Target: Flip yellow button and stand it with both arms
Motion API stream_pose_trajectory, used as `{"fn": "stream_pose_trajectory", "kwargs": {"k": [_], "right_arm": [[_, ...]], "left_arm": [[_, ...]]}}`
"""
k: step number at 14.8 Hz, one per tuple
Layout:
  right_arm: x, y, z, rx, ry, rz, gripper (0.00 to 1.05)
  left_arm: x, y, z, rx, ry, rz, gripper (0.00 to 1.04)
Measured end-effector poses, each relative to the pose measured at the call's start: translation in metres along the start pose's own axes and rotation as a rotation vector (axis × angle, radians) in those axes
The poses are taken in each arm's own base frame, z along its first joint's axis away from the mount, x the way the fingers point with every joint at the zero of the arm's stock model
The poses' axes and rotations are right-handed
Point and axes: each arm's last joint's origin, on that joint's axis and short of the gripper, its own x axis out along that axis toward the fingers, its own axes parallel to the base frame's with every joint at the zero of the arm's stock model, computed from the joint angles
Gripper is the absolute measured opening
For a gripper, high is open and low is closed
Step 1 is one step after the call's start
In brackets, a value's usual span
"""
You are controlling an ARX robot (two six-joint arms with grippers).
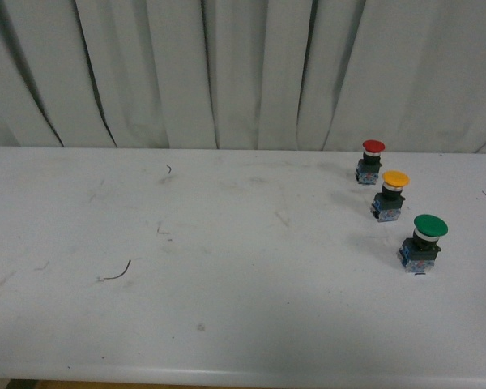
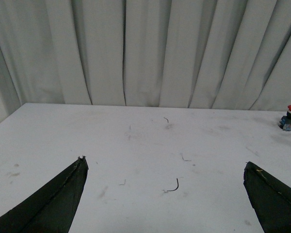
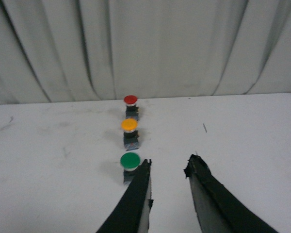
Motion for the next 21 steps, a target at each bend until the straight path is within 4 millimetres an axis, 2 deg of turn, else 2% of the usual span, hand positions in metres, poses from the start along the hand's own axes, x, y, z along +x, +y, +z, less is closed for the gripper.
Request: {"fn": "stream_pose_trajectory", "kwargs": {"k": [1,2,5,14,15,18,19,21], "right_arm": [[-0.039,0.001,-0.014,0.0,-0.116,0.023,0.03],[-0.042,0.001,-0.013,-0.002,-0.139,0.023,0.02],[-0.045,0.001,-0.029,-0.004,-0.108,0.023,0.02],[-0.057,0.0,-0.045,-0.003,-0.122,0.023,0.02],[-0.057,0.0,-0.051,-0.004,-0.133,0.023,0.02],[-0.06,0.0,-0.051,-0.004,-0.138,0.023,0.02],[-0.065,0.0,-0.058,-0.004,-0.08,0.025,0.02],[-0.071,0.0,-0.054,-0.004,-0.139,0.022,0.02]], "left_arm": [[0.0,0.0,0.0,0.0,0.0,0.0,0.98],[0.0,0.0,0.0,0.0,0.0,0.0,0.98],[0.0,0.0,0.0,0.0,0.0,0.0,0.98],[0.0,0.0,0.0,0.0,0.0,0.0,0.98],[0.0,0.0,0.0,0.0,0.0,0.0,0.98],[0.0,0.0,0.0,0.0,0.0,0.0,0.98],[0.0,0.0,0.0,0.0,0.0,0.0,0.98],[0.0,0.0,0.0,0.0,0.0,0.0,0.98]]}}
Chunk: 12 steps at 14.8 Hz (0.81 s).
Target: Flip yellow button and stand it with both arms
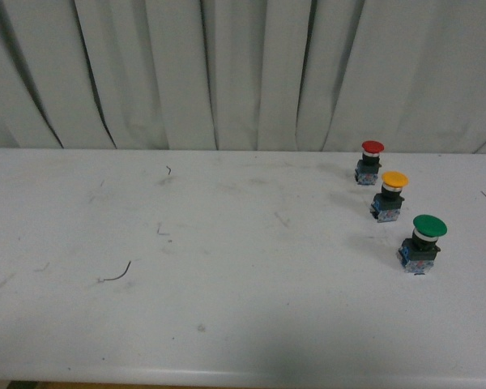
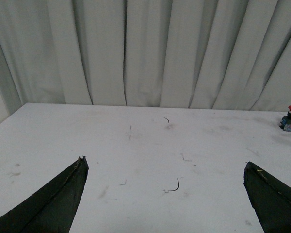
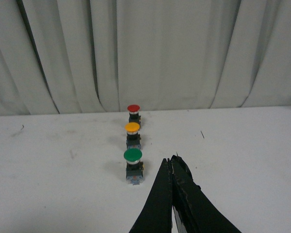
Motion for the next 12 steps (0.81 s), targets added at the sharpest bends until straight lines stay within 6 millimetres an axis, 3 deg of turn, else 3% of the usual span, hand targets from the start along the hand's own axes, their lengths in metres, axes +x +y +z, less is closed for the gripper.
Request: {"fn": "stream_pose_trajectory", "kwargs": {"k": [4,7,12], "right_arm": [[0.0001,0.0,-0.0023,0.0,0.014,0.001,0.05],[0.0001,0.0,-0.0023,0.0,0.014,0.001,0.47],[0.0001,0.0,-0.0023,0.0,0.014,0.001,1.0]], "left_arm": [[0.0,0.0,0.0,0.0,0.0,0.0,0.98],[0.0,0.0,0.0,0.0,0.0,0.0,0.98],[0.0,0.0,0.0,0.0,0.0,0.0,0.98]]}}
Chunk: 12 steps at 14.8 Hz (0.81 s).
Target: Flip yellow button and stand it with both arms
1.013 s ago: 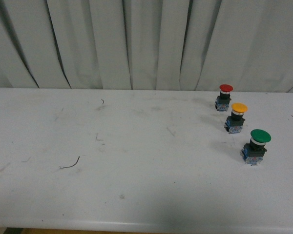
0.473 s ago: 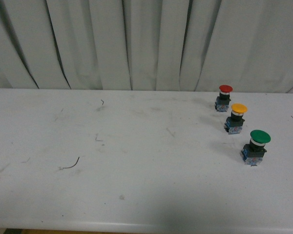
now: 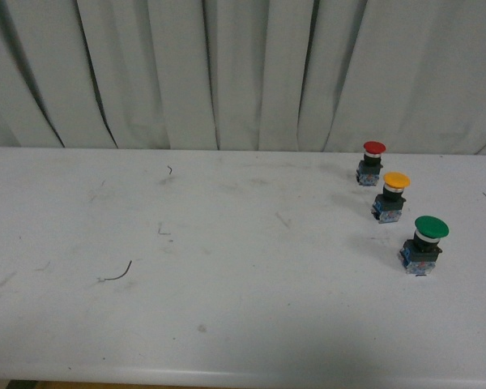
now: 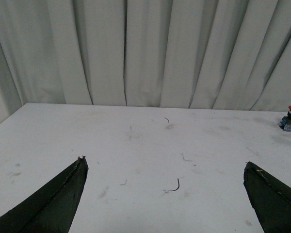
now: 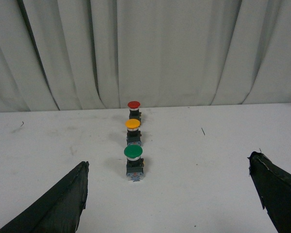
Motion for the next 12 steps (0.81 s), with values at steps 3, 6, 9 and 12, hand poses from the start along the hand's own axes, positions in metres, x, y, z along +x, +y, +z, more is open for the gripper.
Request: {"fn": "stream_pose_trajectory", "kwargs": {"k": [3,6,9,12], "right_arm": [[0.0,0.0,0.0,0.0,0.0,0.0,0.98],[0.0,0.0,0.0,0.0,0.0,0.0,0.98],[0.0,0.0,0.0,0.0,0.0,0.0,0.98],[0.0,0.0,0.0,0.0,0.0,0.0,0.98]], "left_arm": [[0.0,0.0,0.0,0.0,0.0,0.0,0.98],[0.0,0.0,0.0,0.0,0.0,0.0,0.98],[0.0,0.0,0.0,0.0,0.0,0.0,0.98],[0.0,0.0,0.0,0.0,0.0,0.0,0.98]]}}
